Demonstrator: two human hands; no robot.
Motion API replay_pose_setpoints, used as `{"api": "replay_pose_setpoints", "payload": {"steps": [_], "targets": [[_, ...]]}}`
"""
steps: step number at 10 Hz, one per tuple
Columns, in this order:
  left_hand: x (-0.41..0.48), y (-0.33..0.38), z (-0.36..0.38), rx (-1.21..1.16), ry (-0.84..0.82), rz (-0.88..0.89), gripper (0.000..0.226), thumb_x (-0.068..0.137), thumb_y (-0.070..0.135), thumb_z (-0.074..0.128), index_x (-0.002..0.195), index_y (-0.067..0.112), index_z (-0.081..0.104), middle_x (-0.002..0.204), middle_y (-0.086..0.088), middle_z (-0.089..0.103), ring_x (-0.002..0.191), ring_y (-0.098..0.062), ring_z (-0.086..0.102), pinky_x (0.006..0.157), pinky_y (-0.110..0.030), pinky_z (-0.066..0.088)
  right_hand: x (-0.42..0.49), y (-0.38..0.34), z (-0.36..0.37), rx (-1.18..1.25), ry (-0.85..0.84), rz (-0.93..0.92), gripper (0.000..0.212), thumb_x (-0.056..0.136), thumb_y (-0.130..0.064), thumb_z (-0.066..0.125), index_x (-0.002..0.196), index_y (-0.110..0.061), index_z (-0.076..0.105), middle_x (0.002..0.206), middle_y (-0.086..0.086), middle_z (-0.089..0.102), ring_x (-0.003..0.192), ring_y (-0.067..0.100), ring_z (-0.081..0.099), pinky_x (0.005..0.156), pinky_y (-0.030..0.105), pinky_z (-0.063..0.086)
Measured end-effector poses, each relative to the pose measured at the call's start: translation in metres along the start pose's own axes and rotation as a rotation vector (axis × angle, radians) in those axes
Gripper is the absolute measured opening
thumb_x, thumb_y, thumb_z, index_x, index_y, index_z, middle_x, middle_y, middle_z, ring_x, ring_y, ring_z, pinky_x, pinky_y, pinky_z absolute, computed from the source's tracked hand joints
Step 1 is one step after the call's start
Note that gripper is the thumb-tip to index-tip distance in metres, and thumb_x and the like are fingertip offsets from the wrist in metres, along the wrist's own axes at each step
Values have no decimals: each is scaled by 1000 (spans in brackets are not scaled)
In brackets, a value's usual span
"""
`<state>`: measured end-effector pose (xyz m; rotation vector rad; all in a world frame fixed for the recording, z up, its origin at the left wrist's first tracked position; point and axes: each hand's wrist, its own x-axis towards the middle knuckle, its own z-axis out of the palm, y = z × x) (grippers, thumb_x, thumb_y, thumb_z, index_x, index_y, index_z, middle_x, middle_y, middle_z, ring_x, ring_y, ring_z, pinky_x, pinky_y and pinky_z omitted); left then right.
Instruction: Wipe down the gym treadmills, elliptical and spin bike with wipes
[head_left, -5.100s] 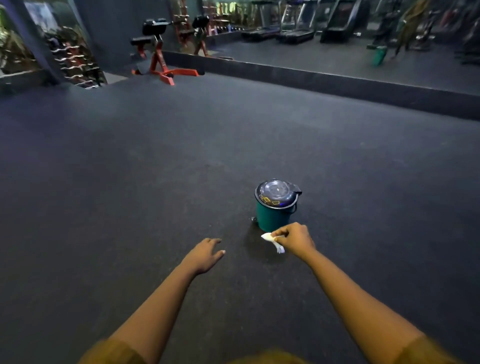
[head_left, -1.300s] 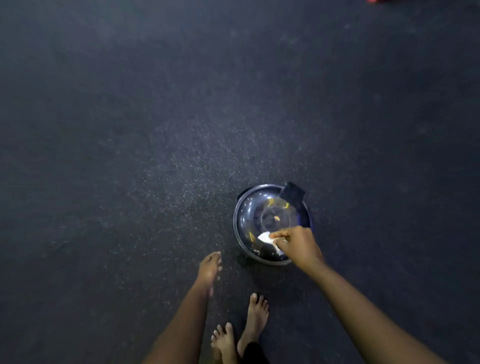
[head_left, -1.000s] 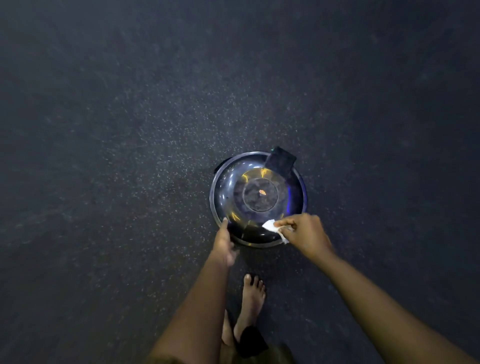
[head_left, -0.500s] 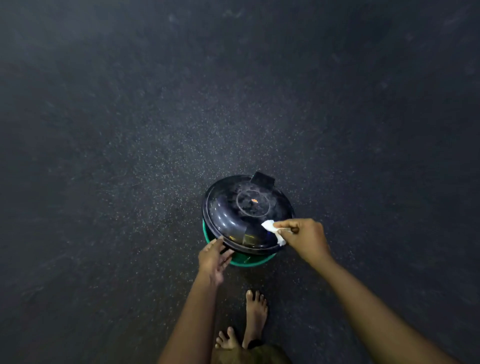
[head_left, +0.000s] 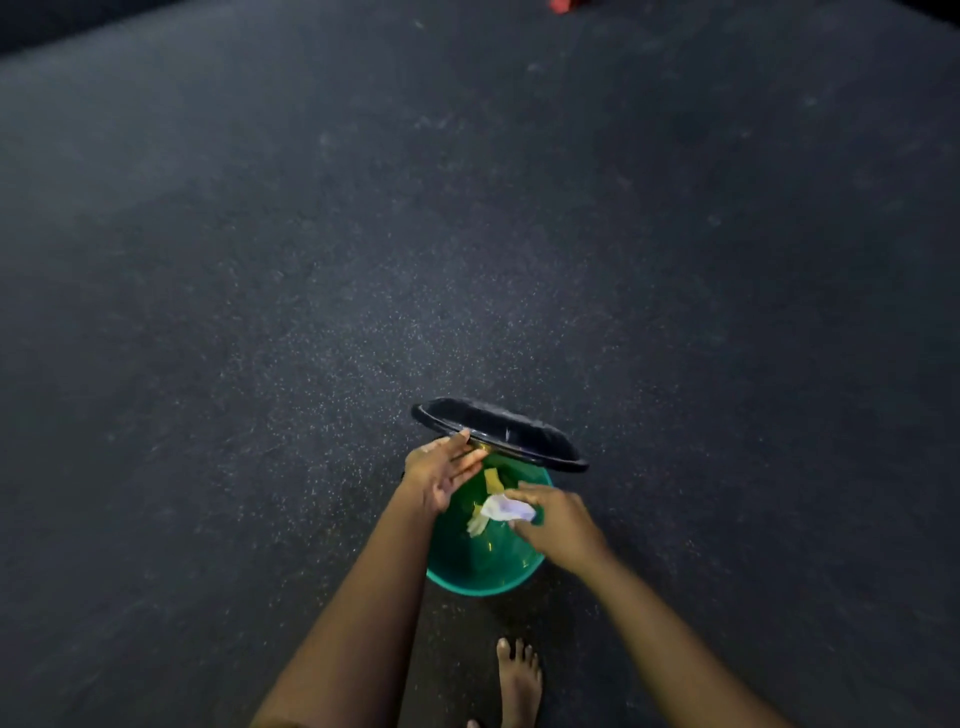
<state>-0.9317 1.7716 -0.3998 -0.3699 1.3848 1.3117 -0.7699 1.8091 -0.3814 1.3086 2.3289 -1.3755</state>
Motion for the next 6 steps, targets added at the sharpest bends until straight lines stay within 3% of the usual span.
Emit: {"api": "replay_pose_setpoints", "payload": {"steps": [1,2,3,4,5,6], "targets": [[-2,-6,-3,91,49,-24,8,96,9,51,95,3,55,97,-16,62,66,-19,65,72,-34,53,-2,-1,-2,33,43,70,32,86,-11,61,118,-14,64,121,0,63,109,15,59,89,20,43],[-9,-22,-20,265,162,-22,16,99,18,46,109,8,52,98,-11,60,83,-23,59,69,-30,45,-13,-3,-7,50,52,113,26,89,-11,57,113,-14,67,112,0,68,100,9,62,86,17,45],[-22,-27,-32,367,177,-34,19,98,20,48,109,6,54,96,-9,58,93,-24,54,70,-32,42,-23,-12,-14,66,79,117,25,89,-10,56,111,-12,68,112,2,68,102,9,62,88,14,42],[-40,-31,-60,699,111,90,29,96,17,50,117,-1,61,97,-11,64,96,-26,57,79,-33,44,-41,-27,-14,87,99,157,25,91,-11,56,112,-13,68,113,1,67,102,9,62,87,15,43],[-69,-22,-76,1069,47,282,30,98,17,49,123,5,59,118,-15,64,111,-28,58,90,-29,43,-63,-41,0,92,130,247,24,92,-13,54,112,-14,68,114,-1,67,101,10,62,78,16,45],[-94,-12,-89,1238,-63,365,33,98,19,48,128,8,56,123,-14,62,113,-26,58,91,-27,43,-86,-60,11,112,214,298,24,91,-14,55,111,-15,68,115,1,67,101,11,62,77,16,45]]}}
